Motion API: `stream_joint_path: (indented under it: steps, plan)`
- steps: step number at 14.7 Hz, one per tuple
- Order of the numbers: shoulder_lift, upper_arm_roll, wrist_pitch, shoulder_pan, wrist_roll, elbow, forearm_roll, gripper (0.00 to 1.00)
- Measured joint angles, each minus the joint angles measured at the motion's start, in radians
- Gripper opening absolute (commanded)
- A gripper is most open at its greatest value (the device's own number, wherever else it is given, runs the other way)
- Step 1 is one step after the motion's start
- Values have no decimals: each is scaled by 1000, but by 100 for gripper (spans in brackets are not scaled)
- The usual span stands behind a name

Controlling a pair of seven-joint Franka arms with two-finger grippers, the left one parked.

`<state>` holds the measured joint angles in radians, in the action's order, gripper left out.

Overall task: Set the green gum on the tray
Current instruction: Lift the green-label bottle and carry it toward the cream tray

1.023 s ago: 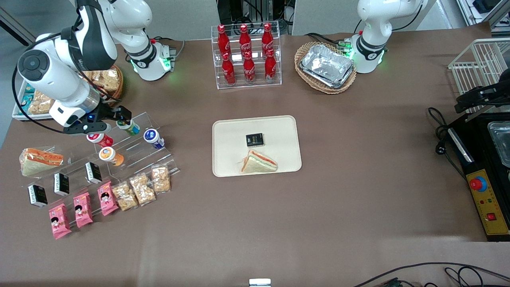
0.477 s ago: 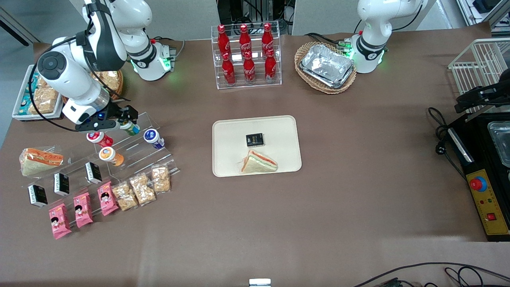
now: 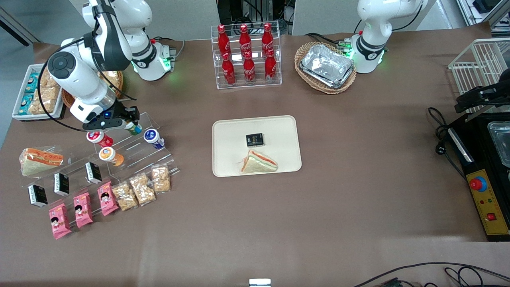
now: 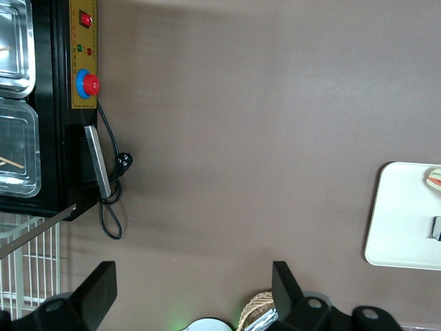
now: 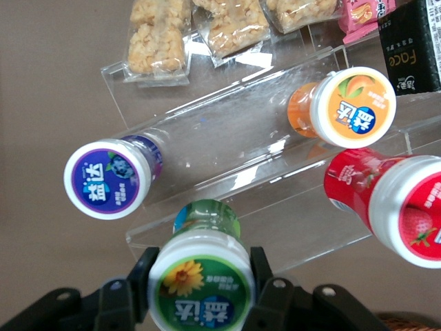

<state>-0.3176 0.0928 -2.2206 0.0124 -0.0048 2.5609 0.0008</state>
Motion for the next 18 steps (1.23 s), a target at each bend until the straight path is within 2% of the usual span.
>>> stream_joint_path:
  steps: [4, 7, 12, 15, 18]
  plan:
    - [-7, -2, 9, 2, -9, -10, 0, 39]
    - [-19, -6, 115, 2, -24, -93, 0, 39]
    - [0, -6, 366, 2, -28, -347, 4, 39]
    - [72, -11, 537, 1, -29, -557, 10, 39]
    - [151, -14, 643, 0, -29, -721, 31, 39]
